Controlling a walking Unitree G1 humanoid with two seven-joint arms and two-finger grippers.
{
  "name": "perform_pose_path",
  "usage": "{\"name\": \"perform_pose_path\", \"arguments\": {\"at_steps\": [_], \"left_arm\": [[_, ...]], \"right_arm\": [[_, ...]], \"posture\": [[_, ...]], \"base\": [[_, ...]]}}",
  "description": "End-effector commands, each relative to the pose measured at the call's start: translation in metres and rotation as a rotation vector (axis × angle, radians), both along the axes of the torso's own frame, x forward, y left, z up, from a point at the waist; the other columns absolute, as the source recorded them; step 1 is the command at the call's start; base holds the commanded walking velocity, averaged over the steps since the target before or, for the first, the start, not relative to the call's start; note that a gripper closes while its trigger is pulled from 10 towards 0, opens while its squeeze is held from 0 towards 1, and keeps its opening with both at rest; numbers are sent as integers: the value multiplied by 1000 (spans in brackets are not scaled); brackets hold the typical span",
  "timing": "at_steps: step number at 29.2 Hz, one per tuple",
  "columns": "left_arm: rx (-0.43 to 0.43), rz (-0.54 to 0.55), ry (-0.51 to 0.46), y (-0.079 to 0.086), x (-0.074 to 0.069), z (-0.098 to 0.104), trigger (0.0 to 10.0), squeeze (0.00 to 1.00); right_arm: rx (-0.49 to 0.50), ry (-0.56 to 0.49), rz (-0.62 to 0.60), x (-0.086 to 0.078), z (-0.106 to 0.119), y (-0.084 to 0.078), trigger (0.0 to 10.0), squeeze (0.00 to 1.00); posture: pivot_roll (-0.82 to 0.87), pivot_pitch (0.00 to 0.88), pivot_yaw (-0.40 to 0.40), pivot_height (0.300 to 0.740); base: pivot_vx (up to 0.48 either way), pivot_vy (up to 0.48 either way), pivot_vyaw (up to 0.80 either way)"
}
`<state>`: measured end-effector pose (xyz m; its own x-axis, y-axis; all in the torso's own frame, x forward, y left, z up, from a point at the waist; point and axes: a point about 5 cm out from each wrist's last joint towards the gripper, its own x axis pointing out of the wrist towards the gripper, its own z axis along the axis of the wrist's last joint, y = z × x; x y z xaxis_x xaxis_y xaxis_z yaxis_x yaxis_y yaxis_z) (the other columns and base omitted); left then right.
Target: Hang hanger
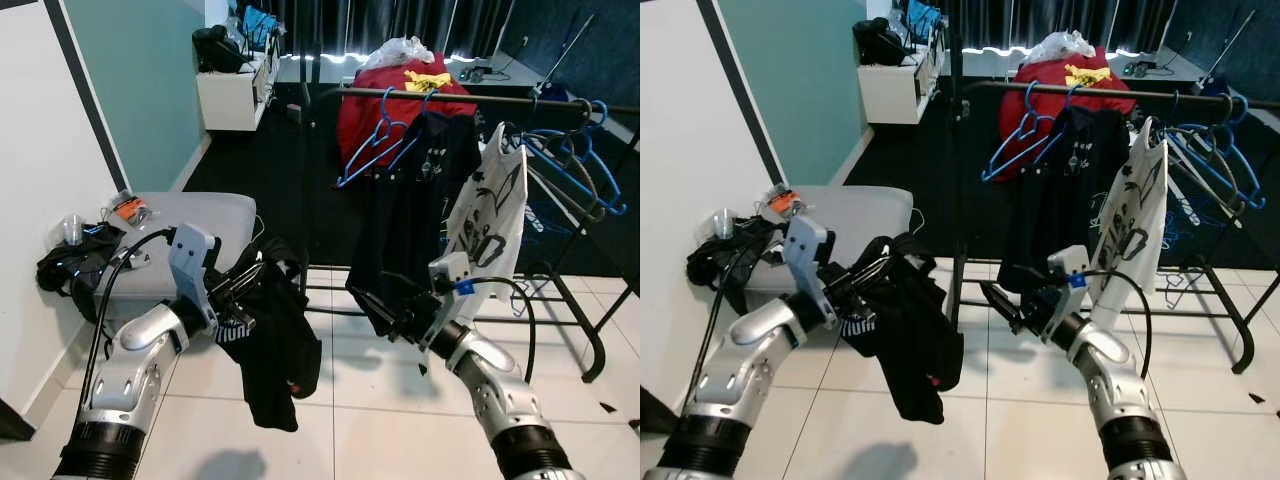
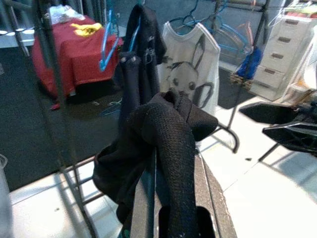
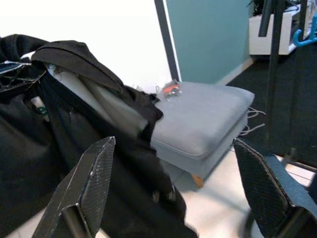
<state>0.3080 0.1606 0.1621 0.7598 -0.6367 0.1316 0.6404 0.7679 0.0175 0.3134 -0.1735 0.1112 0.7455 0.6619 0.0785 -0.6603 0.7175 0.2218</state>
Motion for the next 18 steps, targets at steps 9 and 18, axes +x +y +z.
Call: {"name": "perform_pose_path", "arguments": {"at_steps": [9,18], "left_arm": [[-8,-212,5,-15,-16,9,10000,0],[-13,-344,-9,-32,-26,19,10000,0]], "right_arm": [[103,53,242,-15,11,0,10000,1000],[51,60,385,-14,15,15,10000,0]], "posture": [[0,0,-4,740],[3,0,-4,740]], "base": [[0,0,0],[0,0,0]]}}
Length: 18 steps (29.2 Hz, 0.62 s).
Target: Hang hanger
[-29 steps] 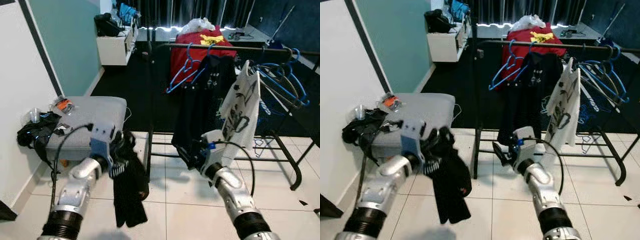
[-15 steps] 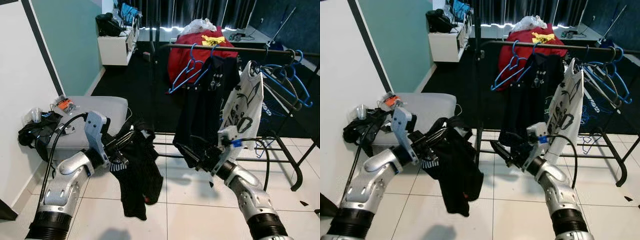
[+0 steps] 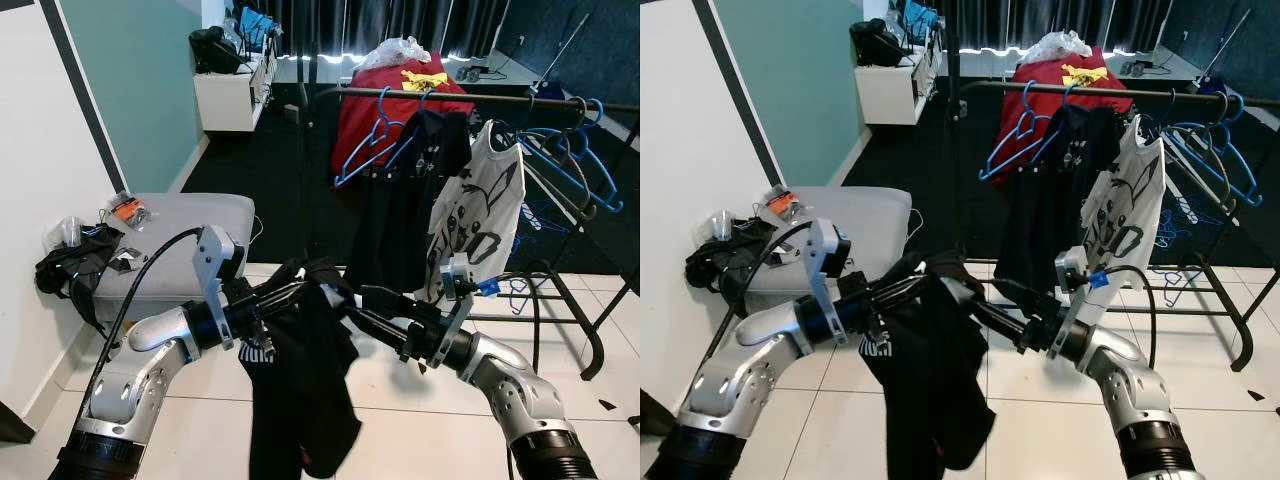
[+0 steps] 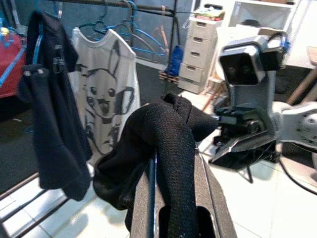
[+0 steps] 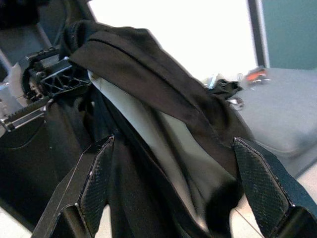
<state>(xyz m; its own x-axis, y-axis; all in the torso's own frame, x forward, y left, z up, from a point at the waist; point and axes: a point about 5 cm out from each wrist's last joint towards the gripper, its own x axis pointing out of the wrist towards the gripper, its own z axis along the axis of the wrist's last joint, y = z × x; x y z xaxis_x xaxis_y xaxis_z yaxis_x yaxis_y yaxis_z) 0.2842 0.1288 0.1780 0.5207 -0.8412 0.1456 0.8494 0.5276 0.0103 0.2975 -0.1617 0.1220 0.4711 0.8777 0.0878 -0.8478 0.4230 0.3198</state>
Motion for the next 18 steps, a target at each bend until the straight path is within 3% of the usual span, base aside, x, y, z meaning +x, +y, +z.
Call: {"name": "perform_pose_path", "arguments": {"at_steps": [1,3,9,10,12,13,18], "left_arm": [[0,-42,-10,-3,-4,5,10000,0],[-2,-52,-11,-5,-5,7,10000,0],[1,-69,-4,-3,-8,10,10000,0],[2,-74,-1,-3,-9,10,10000,0],[2,-74,-1,-3,-9,10,10000,0],[5,-80,5,-3,-10,10,10000,0],[25,-60,14,1,-12,7,10000,0]], "right_arm": [[-67,-37,36,5,3,6,10000,0],[-103,-54,28,10,3,8,10000,0],[-87,-66,-16,17,9,9,9725,0],[-75,-63,-22,17,10,9,2667,0],[-75,-63,-22,17,10,9,2667,0],[-60,-58,-27,17,11,8,0,0],[9,-81,-30,13,21,6,0,0]], "posture": [[7,0,-7,740],[7,0,-8,740],[10,0,-6,740],[13,0,-3,740],[13,0,-3,740],[13,0,-3,740],[13,0,9,740]], "base": [[0,0,0],[0,0,0],[0,0,0],[0,0,0],[0,0,0],[0,0,0],[0,0,0]]}}
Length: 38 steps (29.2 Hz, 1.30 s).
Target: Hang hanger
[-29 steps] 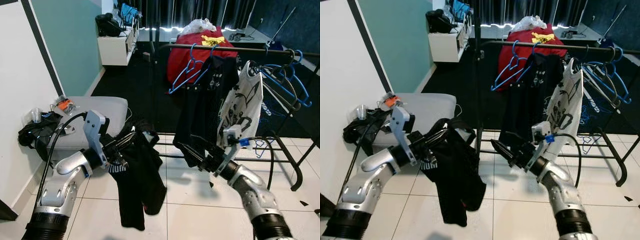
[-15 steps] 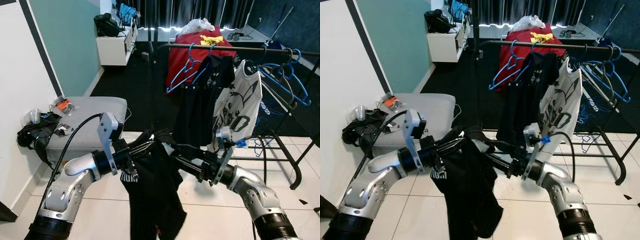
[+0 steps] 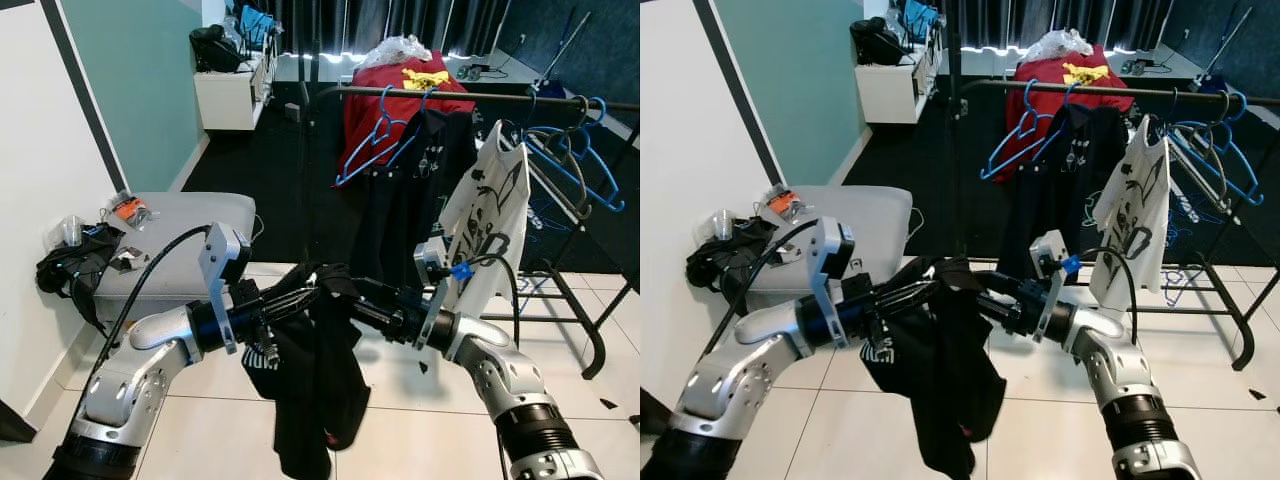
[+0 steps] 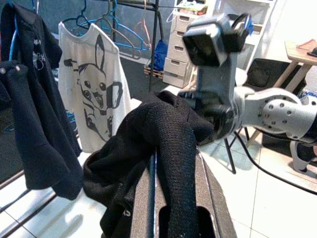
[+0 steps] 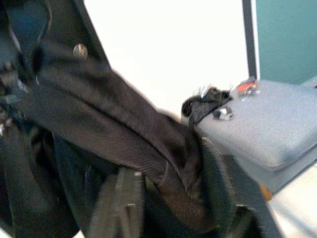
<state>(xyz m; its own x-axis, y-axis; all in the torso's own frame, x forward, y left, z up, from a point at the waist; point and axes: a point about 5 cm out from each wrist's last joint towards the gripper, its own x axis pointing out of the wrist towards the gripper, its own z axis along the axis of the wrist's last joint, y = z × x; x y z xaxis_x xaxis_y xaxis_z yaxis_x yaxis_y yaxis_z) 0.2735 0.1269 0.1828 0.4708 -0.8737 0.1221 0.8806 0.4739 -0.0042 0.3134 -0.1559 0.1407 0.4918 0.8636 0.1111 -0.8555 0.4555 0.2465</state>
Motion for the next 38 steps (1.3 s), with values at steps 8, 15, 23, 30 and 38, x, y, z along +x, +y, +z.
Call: {"name": "perform_pose_path", "arguments": {"at_steps": [8,15,23,30,38], "left_arm": [[45,102,-31,8,9,0,10000,0],[62,162,-48,13,15,0,10000,0],[35,256,-28,18,22,0,10000,1000],[66,281,-41,21,21,-5,10000,0],[70,269,-40,17,19,-7,10000,0]], "right_arm": [[57,-22,59,-10,10,0,0,0],[106,-31,34,-7,20,-6,0,0],[135,-57,25,-5,32,-9,0,0],[120,-68,43,-5,37,-9,0,0],[93,-71,44,-4,42,-14,0,0]], "posture": [[10,0,13,740],[10,0,12,740],[8,0,9,740],[3,0,6,740],[-1,0,0,740]], "base": [[0,0,0],[0,0,0],[0,0,0],[0,0,0],[0,0,0]]}}
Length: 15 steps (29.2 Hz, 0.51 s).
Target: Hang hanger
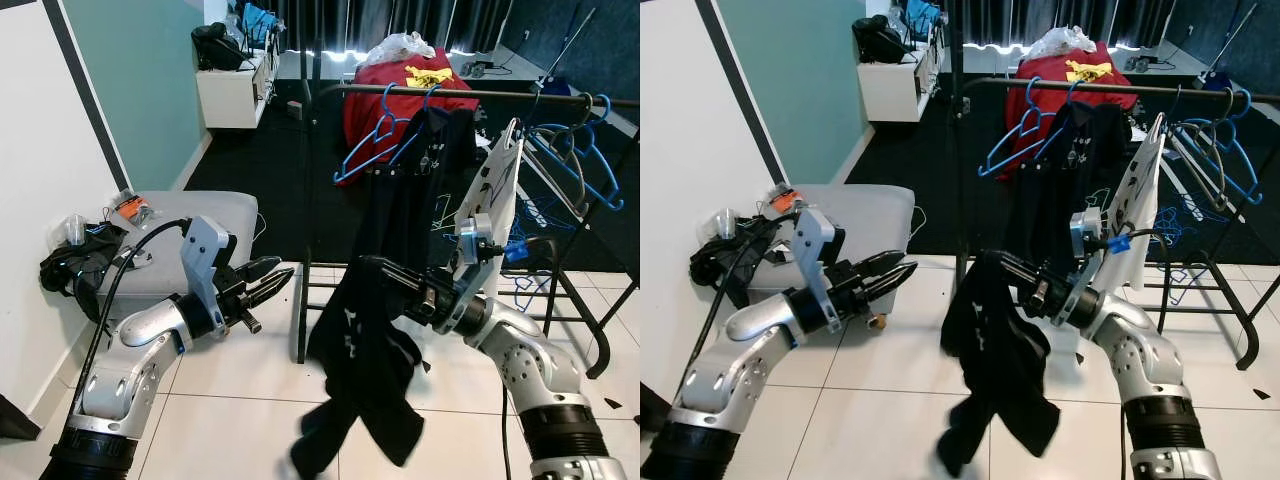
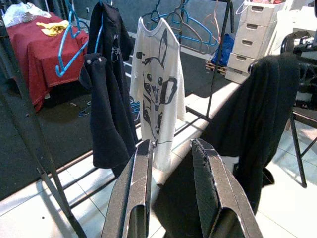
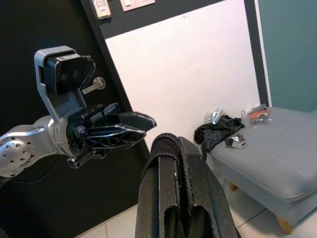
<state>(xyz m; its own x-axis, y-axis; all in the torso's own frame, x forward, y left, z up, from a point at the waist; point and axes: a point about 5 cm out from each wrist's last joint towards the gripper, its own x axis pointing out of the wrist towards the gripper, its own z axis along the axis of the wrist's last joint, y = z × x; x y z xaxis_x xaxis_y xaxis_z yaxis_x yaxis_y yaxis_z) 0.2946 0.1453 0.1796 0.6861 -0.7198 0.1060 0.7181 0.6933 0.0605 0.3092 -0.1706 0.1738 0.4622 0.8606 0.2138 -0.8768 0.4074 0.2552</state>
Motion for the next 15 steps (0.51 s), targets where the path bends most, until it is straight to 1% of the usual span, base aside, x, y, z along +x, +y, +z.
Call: {"name": "perform_pose_path", "arguments": {"at_steps": [1,2,4,9,10,11,12,13,15], "left_arm": [[20,-26,9,-4,-4,-4,10000,0],[20,-26,9,-4,-4,-4,10000,0],[21,-62,14,-10,-8,-6,10000,0],[21,-74,16,-12,-9,-7,10000,0],[13,-78,10,-13,-10,-6,10000,0],[13,-78,10,-13,-10,-6,10000,0],[3,-80,7,-15,-10,-6,10000,0],[-38,-102,15,-15,-10,-2,10000,1000],[-52,-118,20,-14,-10,0,10000,1000]], "right_arm": [[-25,-30,17,1,8,0,0,0],[-25,-30,17,1,8,0,0,0],[-53,-24,25,0,7,-1,0,0],[-60,-22,31,0,6,-2,0,0],[-73,-12,60,-2,7,-2,0,0],[-73,-12,60,-2,7,-2,0,0],[-85,1,95,-4,7,-2,0,0],[-140,21,186,-9,6,-4,0,0],[-168,27,221,-10,7,-6,0,0]], "posture": [[-1,1,-1,740],[-1,1,-1,740],[-2,2,-1,740],[-1,2,-1,740],[-4,7,5,740],[-4,7,5,740],[-4,7,5,740],[-9,10,7,740],[-9,10,7,740]], "base": [[0,0,0],[0,0,0],[0,0,0],[0,0,0],[0,0,0],[0,0,0],[0,0,0],[0,0,0],[0,0,0]]}}
